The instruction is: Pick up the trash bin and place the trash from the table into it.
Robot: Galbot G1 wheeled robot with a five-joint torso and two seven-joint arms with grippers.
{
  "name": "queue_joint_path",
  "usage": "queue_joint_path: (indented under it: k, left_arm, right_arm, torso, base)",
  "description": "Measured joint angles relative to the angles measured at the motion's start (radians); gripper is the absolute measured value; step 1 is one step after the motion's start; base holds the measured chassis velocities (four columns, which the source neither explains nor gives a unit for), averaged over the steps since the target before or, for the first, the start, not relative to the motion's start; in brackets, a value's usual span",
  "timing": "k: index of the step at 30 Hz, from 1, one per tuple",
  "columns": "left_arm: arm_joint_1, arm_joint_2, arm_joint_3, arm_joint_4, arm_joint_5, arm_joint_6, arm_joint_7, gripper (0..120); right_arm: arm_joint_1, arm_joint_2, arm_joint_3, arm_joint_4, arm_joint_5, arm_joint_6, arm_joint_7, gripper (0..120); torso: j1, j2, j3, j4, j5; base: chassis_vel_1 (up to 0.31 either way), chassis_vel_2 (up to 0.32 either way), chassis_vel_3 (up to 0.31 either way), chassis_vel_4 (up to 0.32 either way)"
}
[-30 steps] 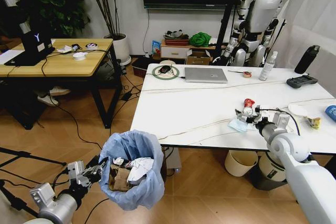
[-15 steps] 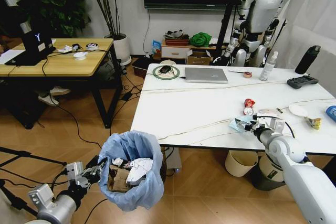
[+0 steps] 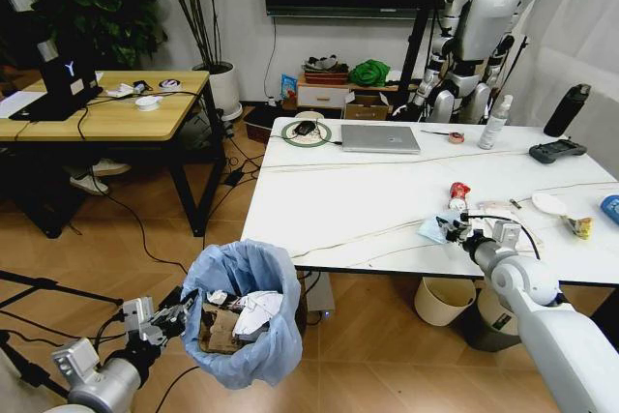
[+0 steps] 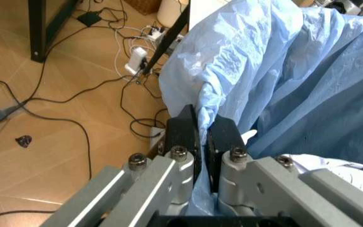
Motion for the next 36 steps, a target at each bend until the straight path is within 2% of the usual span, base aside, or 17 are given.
queue_joint_path:
  k: [3, 7, 8, 12, 14, 15, 19, 21, 22, 23, 27, 36]
  left_arm:
    - [0.002, -0.001, 0.000, -0.001, 0.001, 0.000, 0.003, 0]
    - [0.009, -0.004, 0.000, -0.004, 0.007, -0.001, 0.007, 0]
    - [0.009, -0.004, 0.000, -0.004, 0.007, -0.001, 0.007, 0]
    - [0.014, -0.008, 0.000, -0.005, 0.013, -0.002, 0.008, 0]
    - [0.017, -0.013, 0.000, -0.007, 0.016, -0.002, 0.009, 0]
    - [0.017, -0.013, 0.000, -0.007, 0.016, -0.002, 0.009, 0]
    - [0.017, -0.029, 0.000, -0.009, 0.021, -0.002, 0.009, 0]
    - [0.019, -0.037, 0.000, -0.014, 0.024, -0.002, 0.008, 0]
    - [0.019, -0.037, 0.000, -0.014, 0.024, -0.002, 0.008, 0]
    - [0.022, -0.041, 0.000, -0.016, 0.027, -0.002, 0.007, 0]
    - [0.032, -0.052, -0.003, -0.023, 0.034, -0.002, 0.006, 0]
    - [0.032, -0.062, 0.001, -0.024, 0.044, -0.002, 0.003, 0]
  right_arm:
    - [-0.014, -0.006, 0.004, 0.034, 0.000, 0.031, -0.018, 0]
    - [-0.055, -0.037, -0.002, 0.188, 0.039, 0.121, -0.071, 0]
    - [-0.055, -0.037, -0.002, 0.188, 0.039, 0.121, -0.071, 0]
    - [-0.068, -0.069, -0.054, 0.324, 0.106, 0.181, -0.100, 0]
    - [-0.048, -0.106, -0.171, 0.460, 0.139, 0.271, -0.141, 0]
    - [-0.048, -0.106, -0.171, 0.460, 0.139, 0.271, -0.141, 0]
    - [0.028, -0.136, -0.386, 0.563, 0.161, 0.347, -0.191, 0]
    - [0.073, -0.137, -0.502, 0.572, 0.161, 0.371, -0.209, 0]
    - [0.073, -0.137, -0.502, 0.572, 0.161, 0.371, -0.209, 0]
    - [0.101, -0.137, -0.574, 0.567, 0.152, 0.386, -0.223, 0]
    - [0.150, -0.127, -0.733, 0.490, 0.074, 0.425, -0.250, 0]
    - [0.162, -0.097, -0.816, 0.405, -0.067, 0.466, -0.256, 0]
  torso:
    - [0.000, 0.000, 0.000, 0.0000, 0.0001]
    - [0.000, 0.000, 0.000, -0.0001, -0.0004]
    - [0.000, 0.000, 0.000, -0.0001, -0.0004]
    - [0.000, 0.000, 0.000, -0.0001, -0.0001]
    - [0.000, 0.000, 0.000, 0.0000, -0.0002]
    - [0.000, 0.000, 0.000, 0.0000, -0.0002]
    - [0.000, 0.000, 0.000, 0.0000, -0.0006]
    - [0.000, 0.000, 0.000, 0.0001, -0.0001]
    - [0.000, 0.000, 0.000, 0.0001, -0.0001]
    - [0.000, 0.000, 0.000, 0.0002, -0.0002]
    - [0.000, 0.000, 0.000, 0.0002, -0.0002]
    - [0.000, 0.000, 0.000, 0.0000, -0.0002]
  base:
    - [0.000, 0.000, 0.000, 0.000]
    - [0.000, 0.000, 0.000, 0.000]
    - [0.000, 0.000, 0.000, 0.000]
    - [0.000, 0.000, 0.000, 0.000]
    - [0.000, 0.000, 0.000, 0.000]
    - [0.000, 0.000, 0.000, 0.000]
    - [0.000, 0.000, 0.000, 0.000]
    - [0.000, 0.000, 0.000, 0.000]
    - [0.000, 0.000, 0.000, 0.000]
    - [0.000, 0.000, 0.000, 0.000]
    - [0.000, 0.000, 0.000, 0.000]
    - [0.000, 0.000, 0.000, 0.000]
